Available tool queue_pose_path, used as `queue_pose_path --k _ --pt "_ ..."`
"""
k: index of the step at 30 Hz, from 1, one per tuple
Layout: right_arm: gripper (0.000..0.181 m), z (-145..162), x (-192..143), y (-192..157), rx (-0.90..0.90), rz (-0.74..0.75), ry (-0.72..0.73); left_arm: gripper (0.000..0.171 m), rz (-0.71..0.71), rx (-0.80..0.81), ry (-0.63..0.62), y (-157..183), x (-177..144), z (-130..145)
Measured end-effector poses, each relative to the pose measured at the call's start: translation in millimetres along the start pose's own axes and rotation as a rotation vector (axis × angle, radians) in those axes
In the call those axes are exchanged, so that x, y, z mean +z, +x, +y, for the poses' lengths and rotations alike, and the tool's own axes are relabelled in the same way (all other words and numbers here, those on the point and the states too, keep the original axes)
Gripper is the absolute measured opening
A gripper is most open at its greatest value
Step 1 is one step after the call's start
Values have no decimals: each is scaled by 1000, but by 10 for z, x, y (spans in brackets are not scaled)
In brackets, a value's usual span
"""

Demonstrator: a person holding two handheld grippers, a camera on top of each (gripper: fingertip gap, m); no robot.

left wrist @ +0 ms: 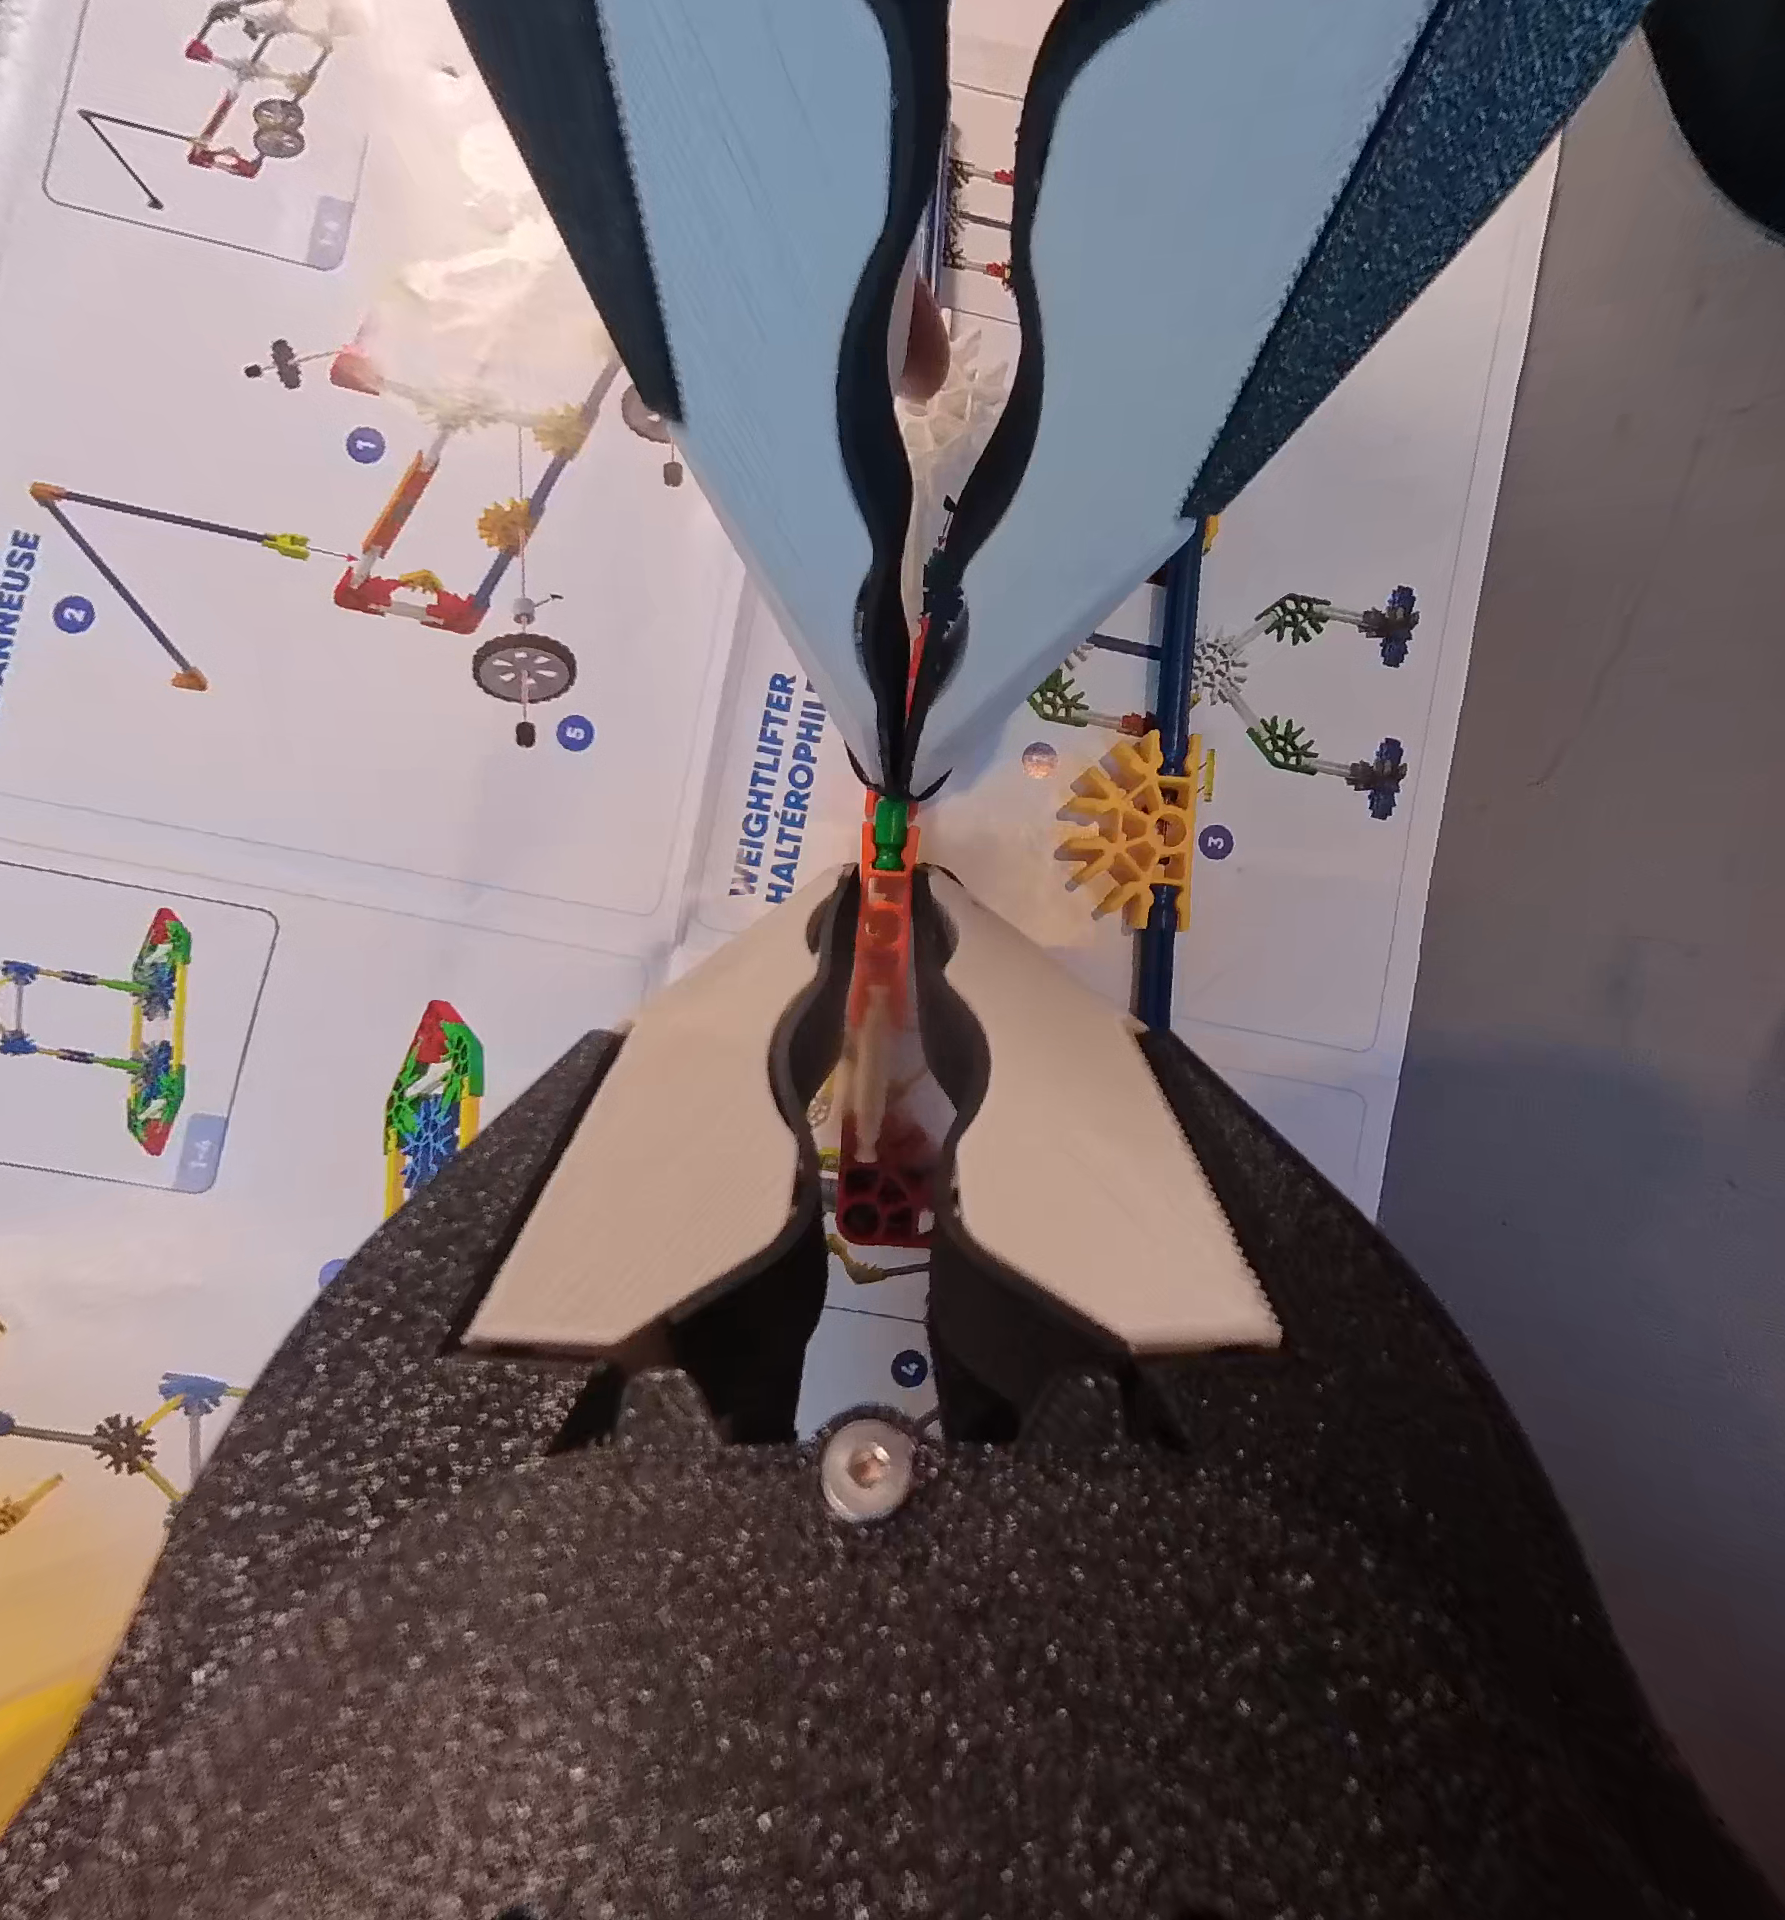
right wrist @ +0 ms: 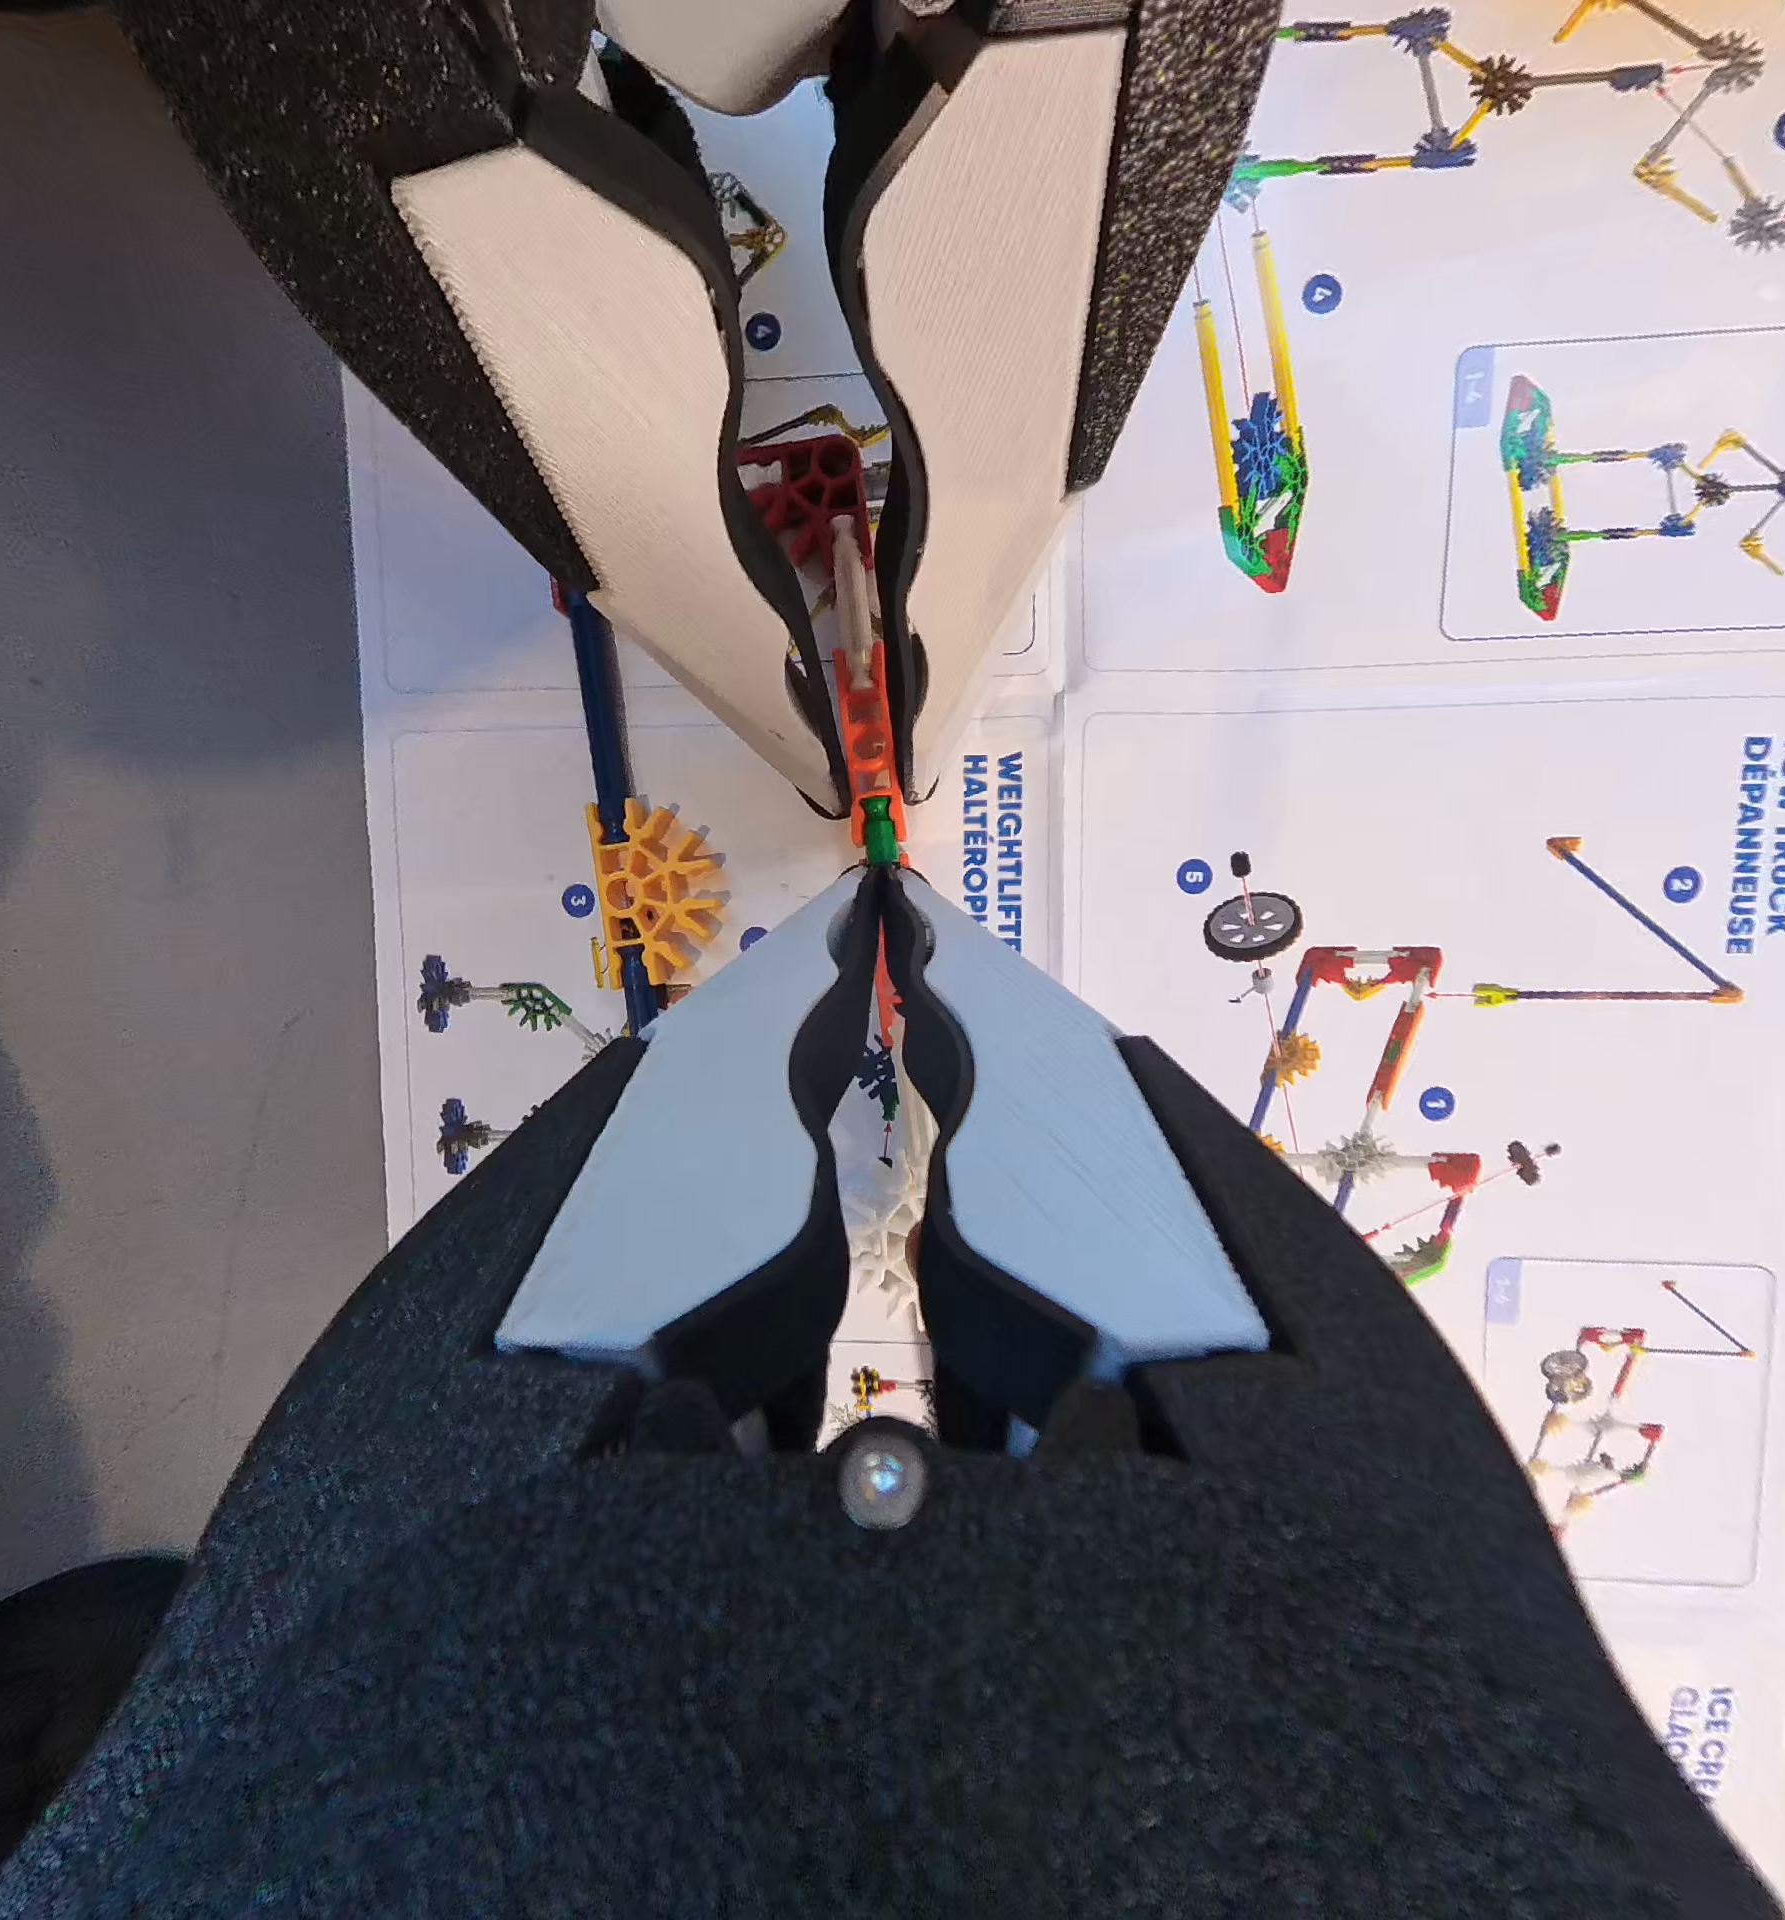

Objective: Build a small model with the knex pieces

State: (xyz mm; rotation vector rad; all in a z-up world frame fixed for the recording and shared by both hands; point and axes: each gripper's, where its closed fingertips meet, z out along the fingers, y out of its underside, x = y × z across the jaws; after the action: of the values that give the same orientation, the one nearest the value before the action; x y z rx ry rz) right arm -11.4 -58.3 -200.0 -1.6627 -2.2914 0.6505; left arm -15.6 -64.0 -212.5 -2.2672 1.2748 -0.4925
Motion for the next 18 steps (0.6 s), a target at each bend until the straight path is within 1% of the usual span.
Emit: queue_pose_path --k 1,5,11,13,15,17,18 --pt "0 -2 -1 -1 2 -8 -10 7 7 -9 6 1 1 -1" --pt "0 -12 63 -3 -5 -13 -30 6 30 -50 45 1 4 -4" --pt "0 5 75 -1 -11 3 -32 7 19 -30 56 3 -1 0" --pt "0 9 72 8 -7 14 -5 7 8 -23 63 4 -2 0" --pt "0 12 15 26 20 24 59 7 -2 -11 72 4 -4 1" --pt "8 29 -104 31 67 16 122 7 -11 2 76 7 -7 2" --pt "10 85 -146 54 66 37 123 7 -12 8 76 9 -7 1"
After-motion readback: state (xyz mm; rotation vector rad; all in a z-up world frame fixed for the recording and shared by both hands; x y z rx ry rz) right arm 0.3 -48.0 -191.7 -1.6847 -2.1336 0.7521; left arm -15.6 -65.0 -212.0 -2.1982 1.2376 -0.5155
